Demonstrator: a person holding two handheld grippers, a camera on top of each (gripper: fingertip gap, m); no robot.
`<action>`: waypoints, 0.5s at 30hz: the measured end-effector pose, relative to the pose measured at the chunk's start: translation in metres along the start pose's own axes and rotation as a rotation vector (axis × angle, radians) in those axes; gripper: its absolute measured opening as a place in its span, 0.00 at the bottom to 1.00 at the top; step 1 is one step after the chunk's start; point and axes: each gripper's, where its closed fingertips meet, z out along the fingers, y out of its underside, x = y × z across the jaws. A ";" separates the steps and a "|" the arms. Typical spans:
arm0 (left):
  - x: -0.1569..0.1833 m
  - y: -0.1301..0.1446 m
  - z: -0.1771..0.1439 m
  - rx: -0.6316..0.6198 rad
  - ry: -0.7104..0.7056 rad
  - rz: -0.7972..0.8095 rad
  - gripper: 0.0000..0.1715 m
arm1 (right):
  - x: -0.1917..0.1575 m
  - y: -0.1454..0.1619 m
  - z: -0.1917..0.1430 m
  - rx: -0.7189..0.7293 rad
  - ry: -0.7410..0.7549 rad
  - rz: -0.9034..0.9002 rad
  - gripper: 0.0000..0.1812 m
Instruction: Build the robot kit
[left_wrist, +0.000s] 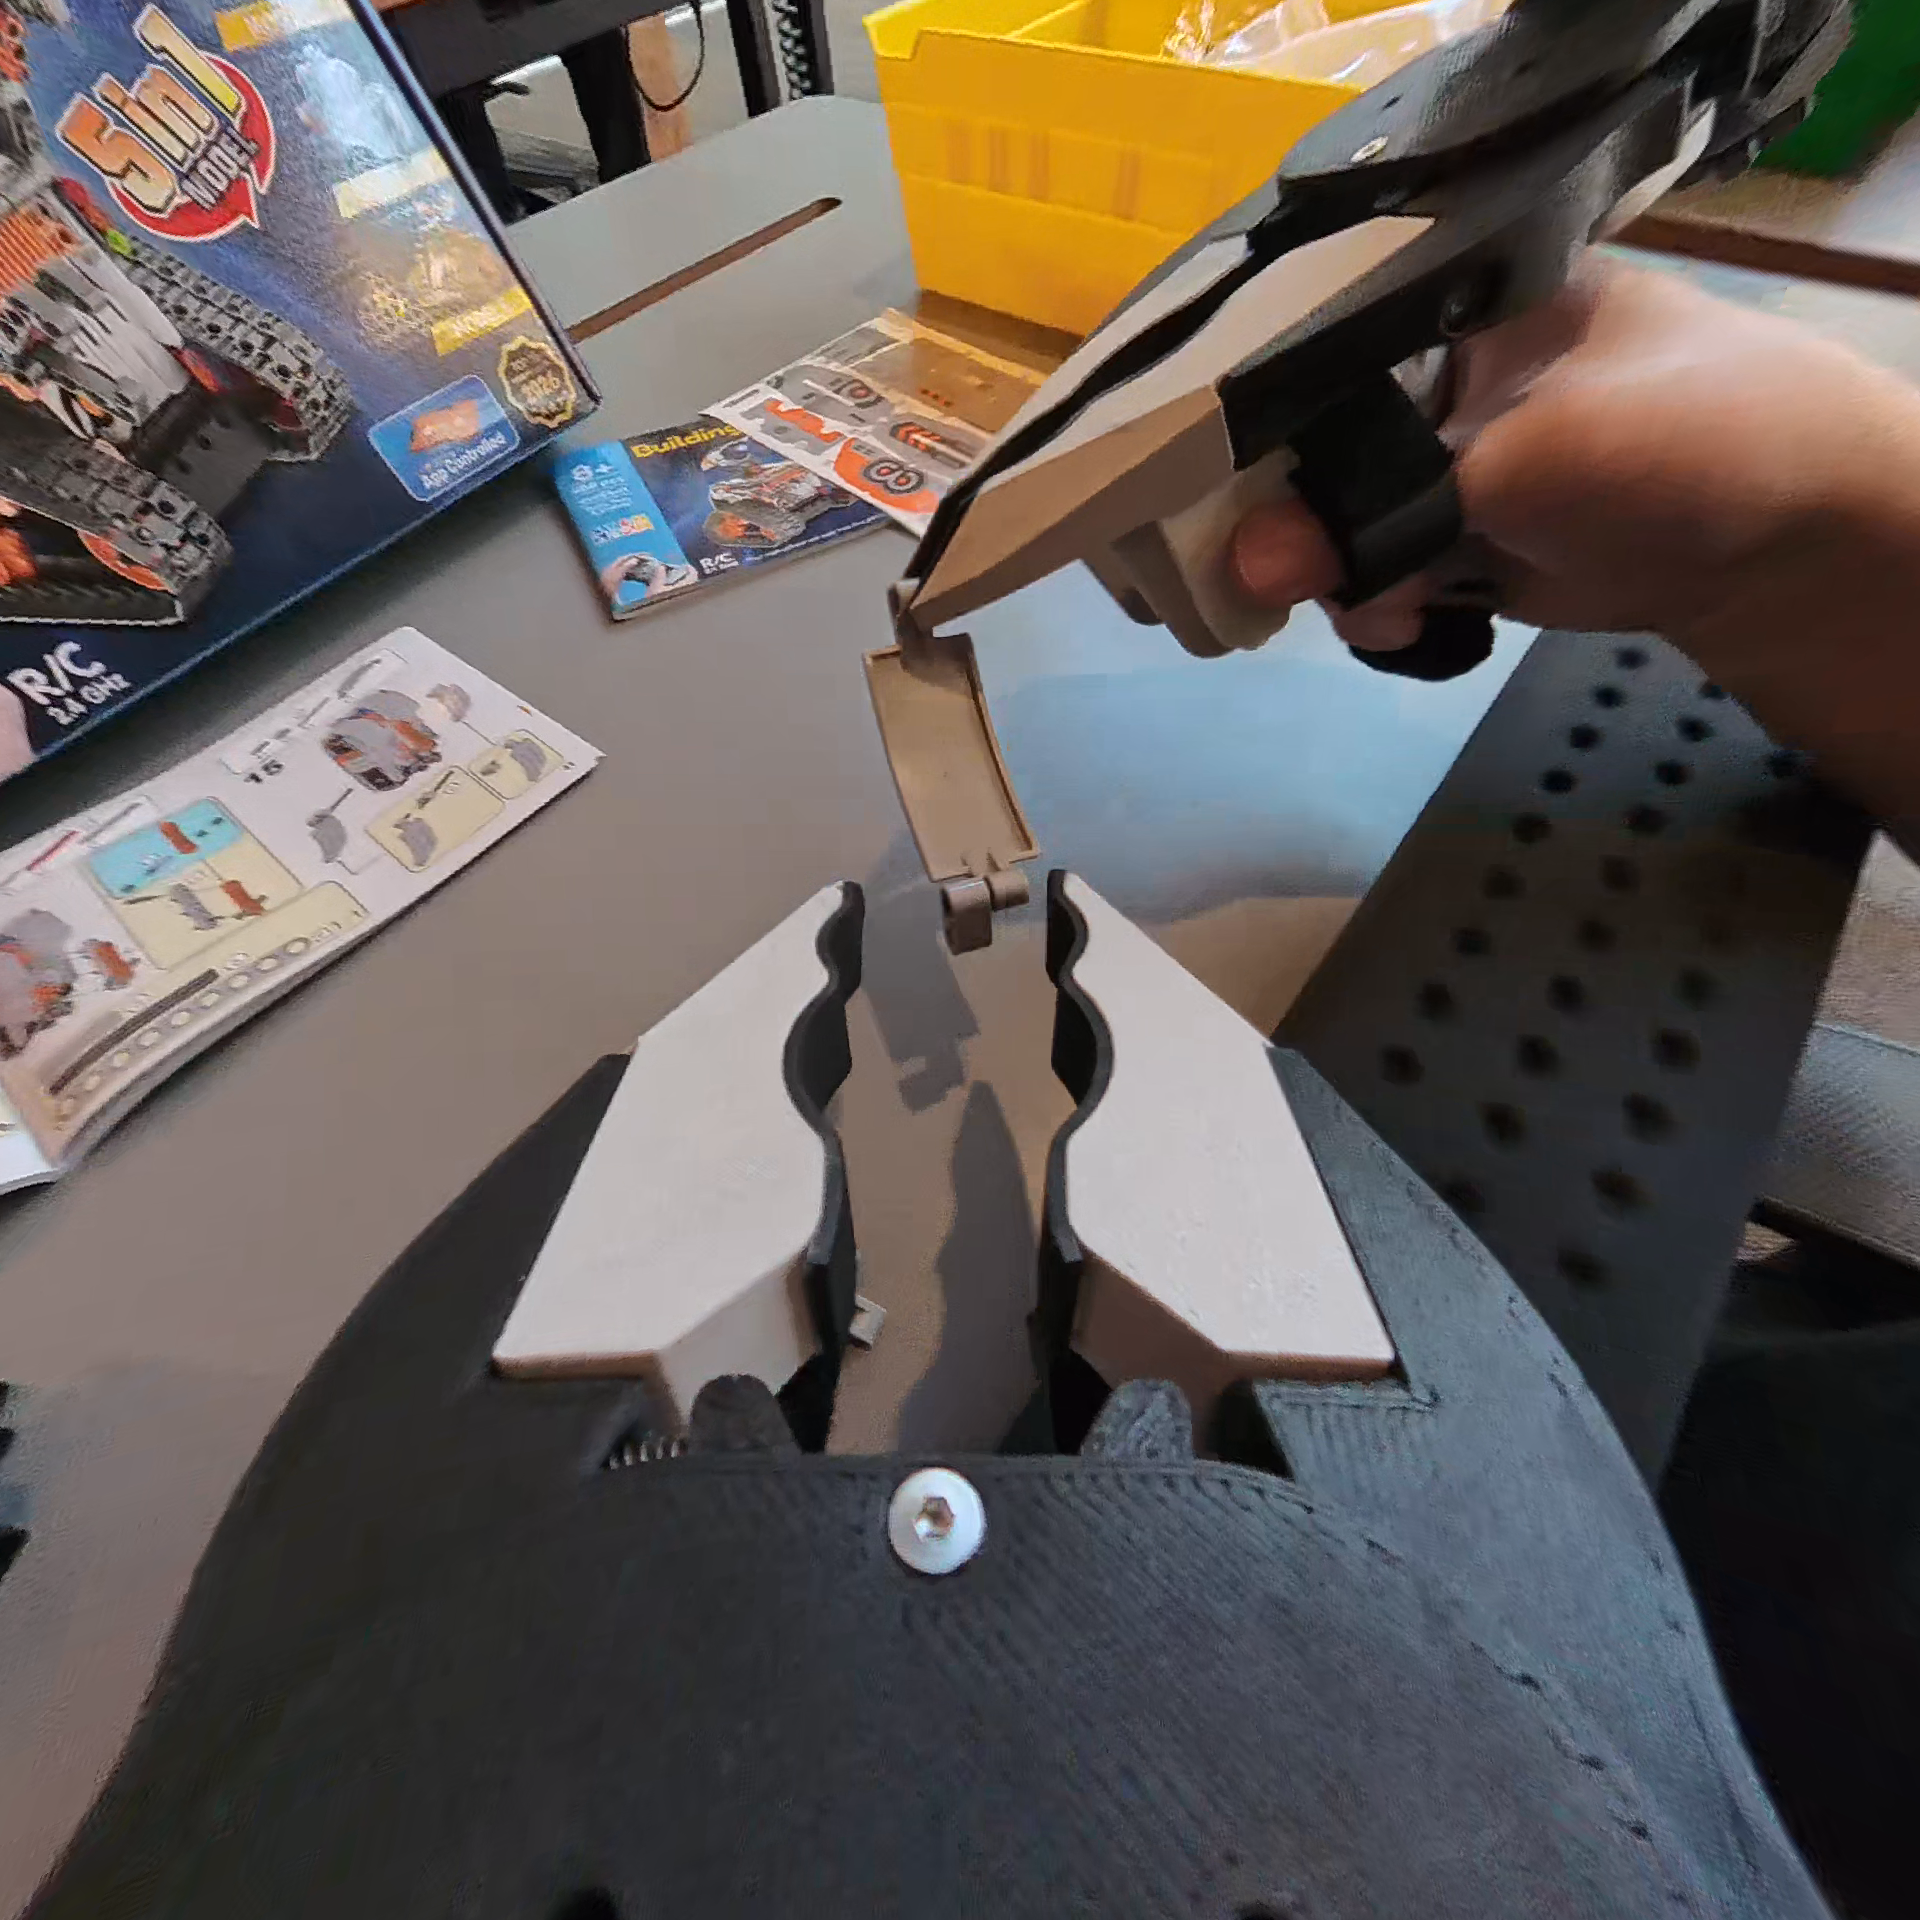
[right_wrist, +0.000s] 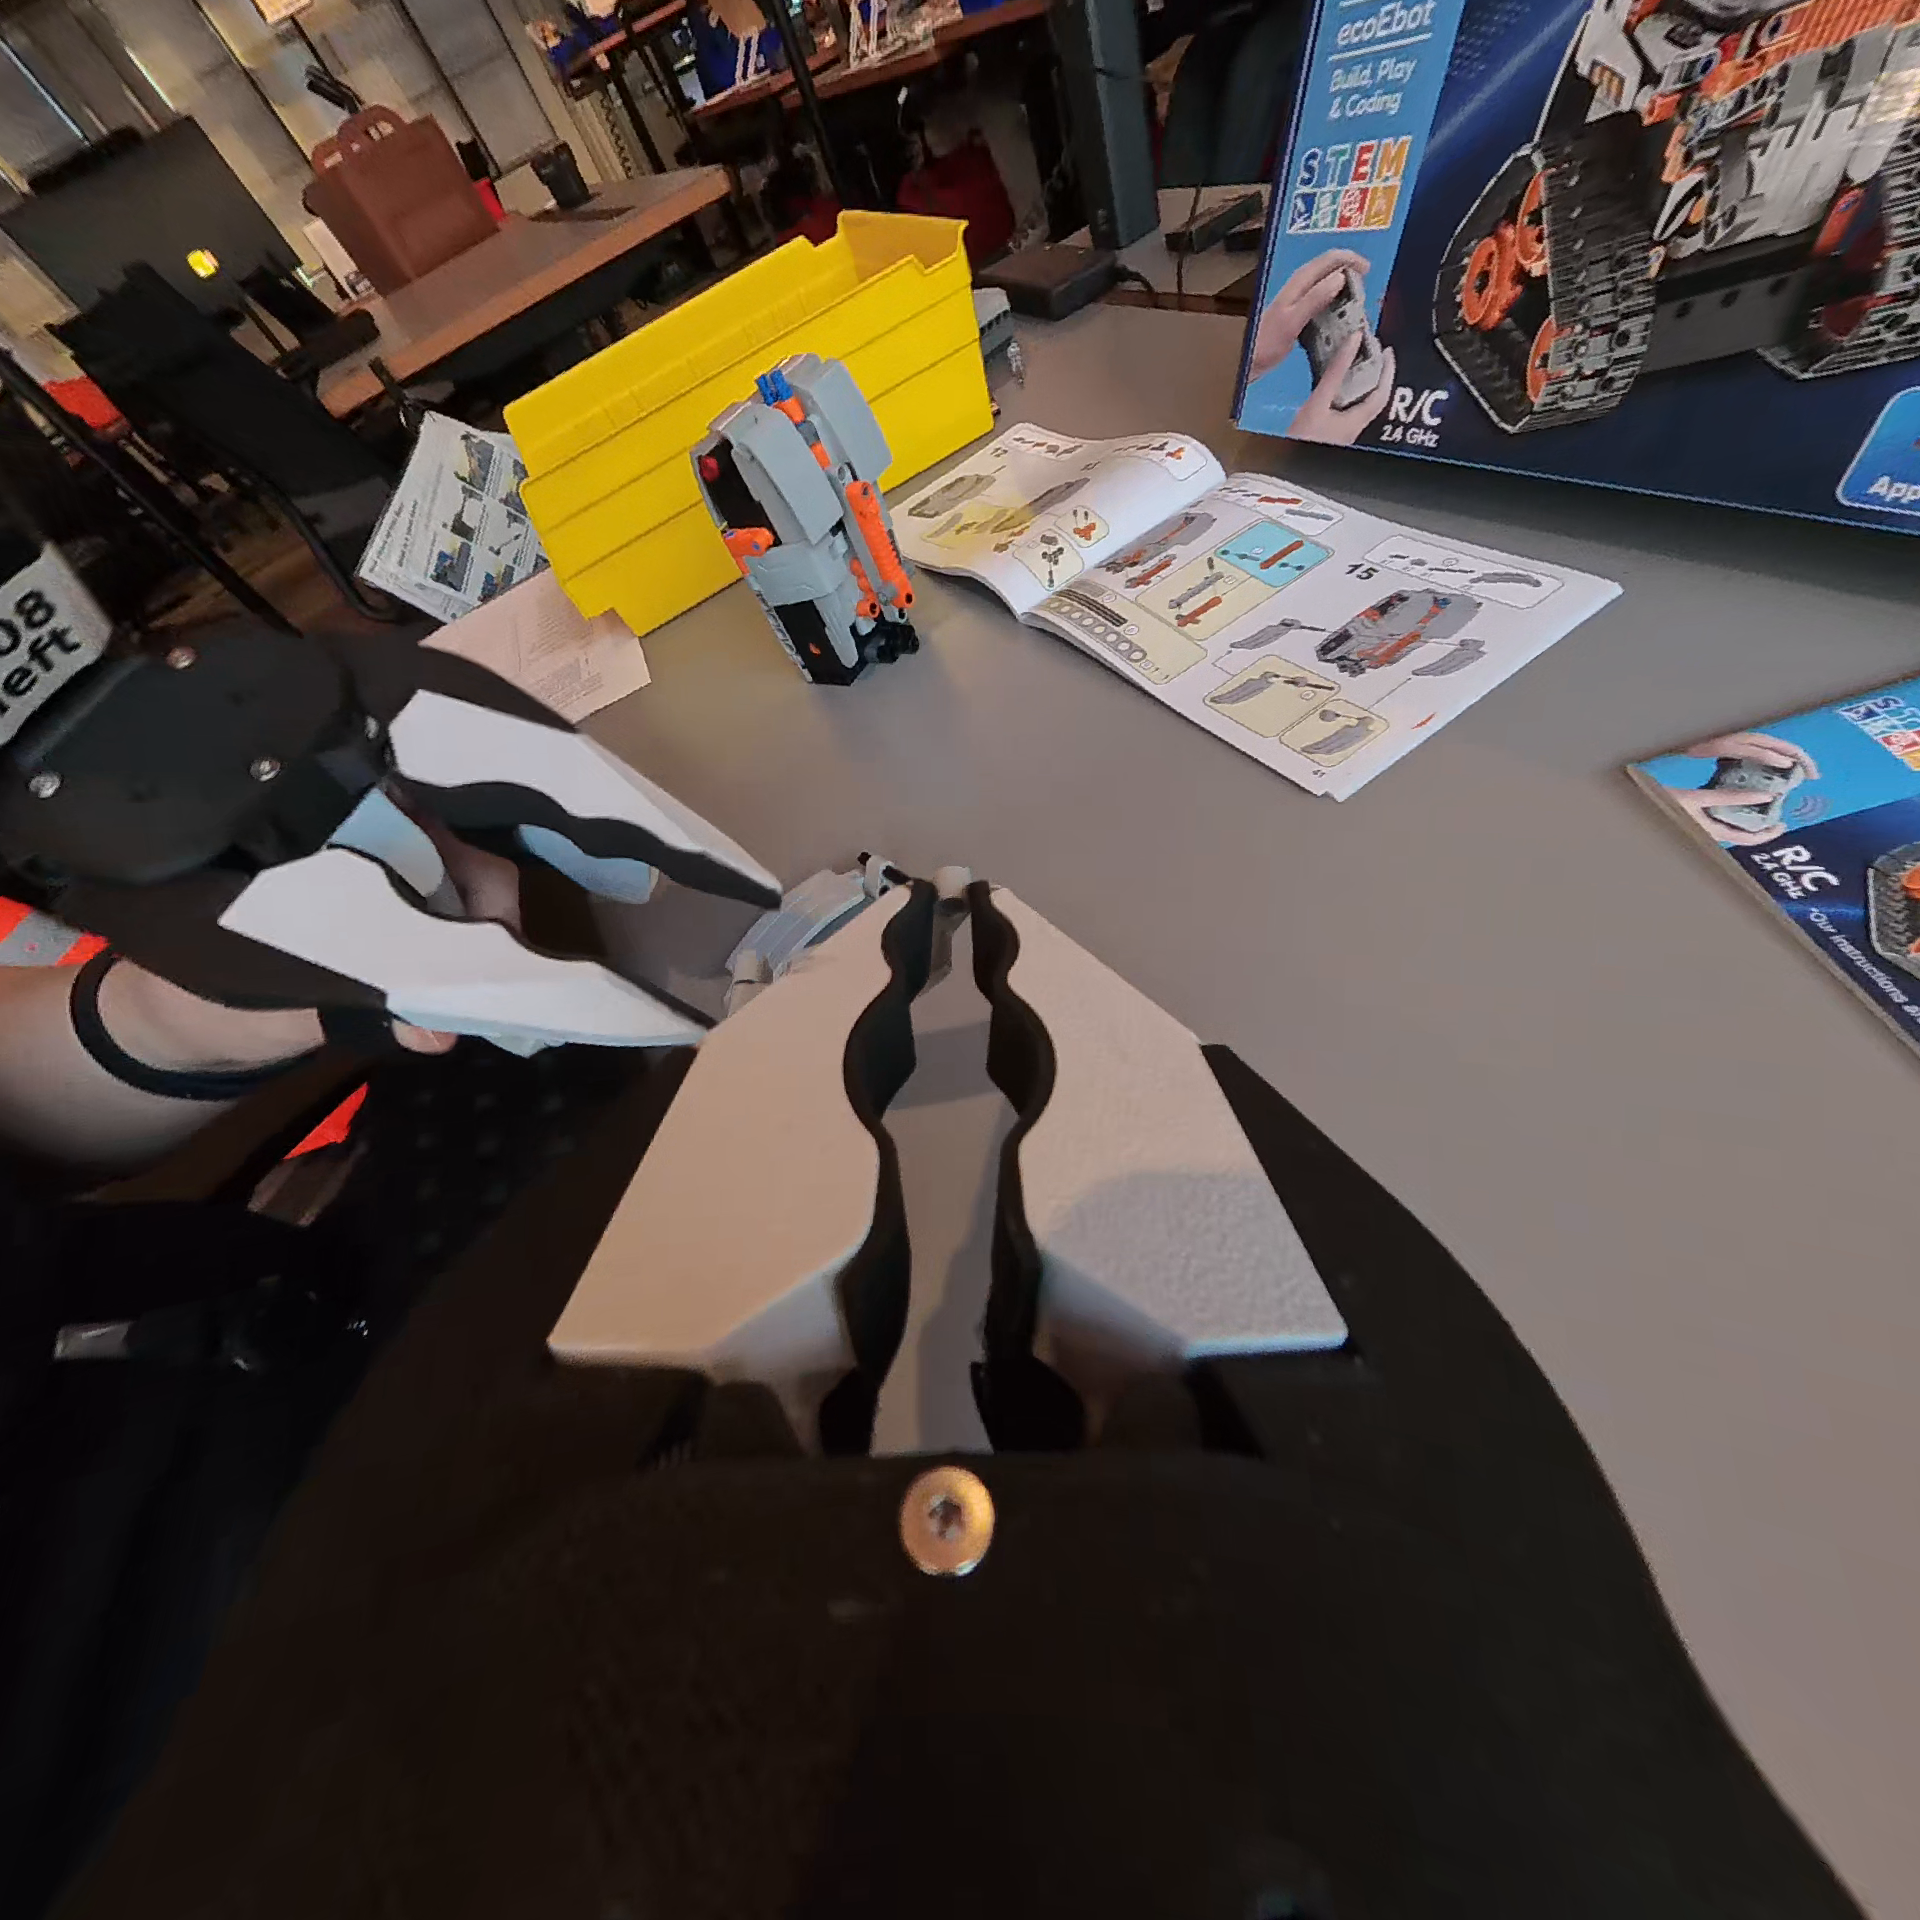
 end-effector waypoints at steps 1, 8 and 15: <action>0.000 0.002 0.002 -0.009 -0.011 0.010 0.18 | 0.001 0.000 0.001 0.004 0.003 0.009 0.03; -0.004 0.014 0.010 -0.026 -0.015 -0.042 0.11 | 0.003 0.001 0.003 0.018 0.001 0.040 0.03; -0.002 0.017 0.016 -0.052 -0.020 -0.025 0.11 | 0.010 0.008 0.004 0.023 -0.004 0.072 0.03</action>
